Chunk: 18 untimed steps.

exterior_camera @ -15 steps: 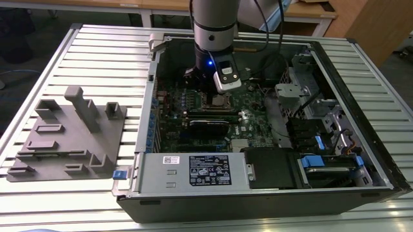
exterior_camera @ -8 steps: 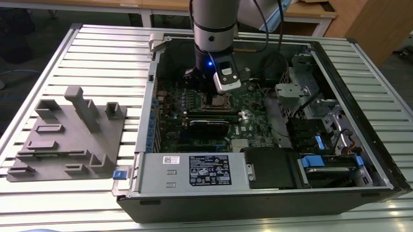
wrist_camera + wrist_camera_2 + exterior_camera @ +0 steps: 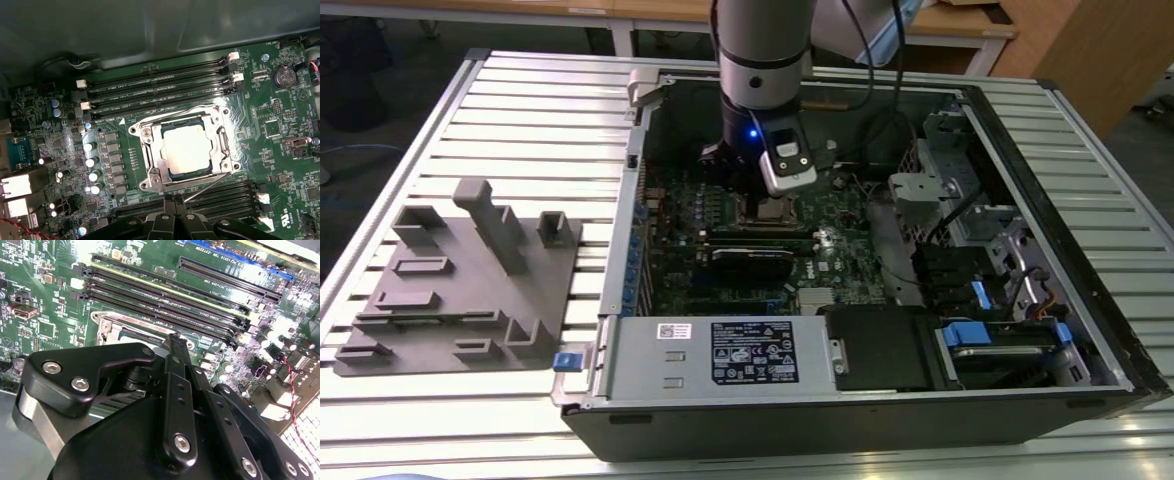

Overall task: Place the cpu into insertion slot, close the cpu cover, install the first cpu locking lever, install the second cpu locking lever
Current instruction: 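Install the second cpu locking lever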

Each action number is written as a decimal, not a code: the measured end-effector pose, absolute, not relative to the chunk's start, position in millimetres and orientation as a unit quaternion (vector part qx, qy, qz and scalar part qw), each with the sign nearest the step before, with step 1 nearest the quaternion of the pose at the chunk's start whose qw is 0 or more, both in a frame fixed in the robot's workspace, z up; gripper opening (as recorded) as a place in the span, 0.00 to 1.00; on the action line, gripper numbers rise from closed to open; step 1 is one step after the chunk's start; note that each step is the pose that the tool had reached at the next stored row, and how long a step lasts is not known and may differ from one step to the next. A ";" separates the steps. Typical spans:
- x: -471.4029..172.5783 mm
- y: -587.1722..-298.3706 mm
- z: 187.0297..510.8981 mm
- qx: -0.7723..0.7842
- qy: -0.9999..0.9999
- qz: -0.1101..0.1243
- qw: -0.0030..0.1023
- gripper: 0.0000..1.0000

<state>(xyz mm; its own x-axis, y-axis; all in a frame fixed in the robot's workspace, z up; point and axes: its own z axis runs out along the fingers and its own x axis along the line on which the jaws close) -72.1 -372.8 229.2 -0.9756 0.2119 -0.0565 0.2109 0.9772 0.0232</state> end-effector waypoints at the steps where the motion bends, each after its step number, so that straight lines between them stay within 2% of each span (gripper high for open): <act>1: -72.5 -372.9 228.6 0.106 0.994 0.008 0.029 0.11; 18: -83.5 -373.4 219.2 0.106 0.994 0.008 0.030 0.11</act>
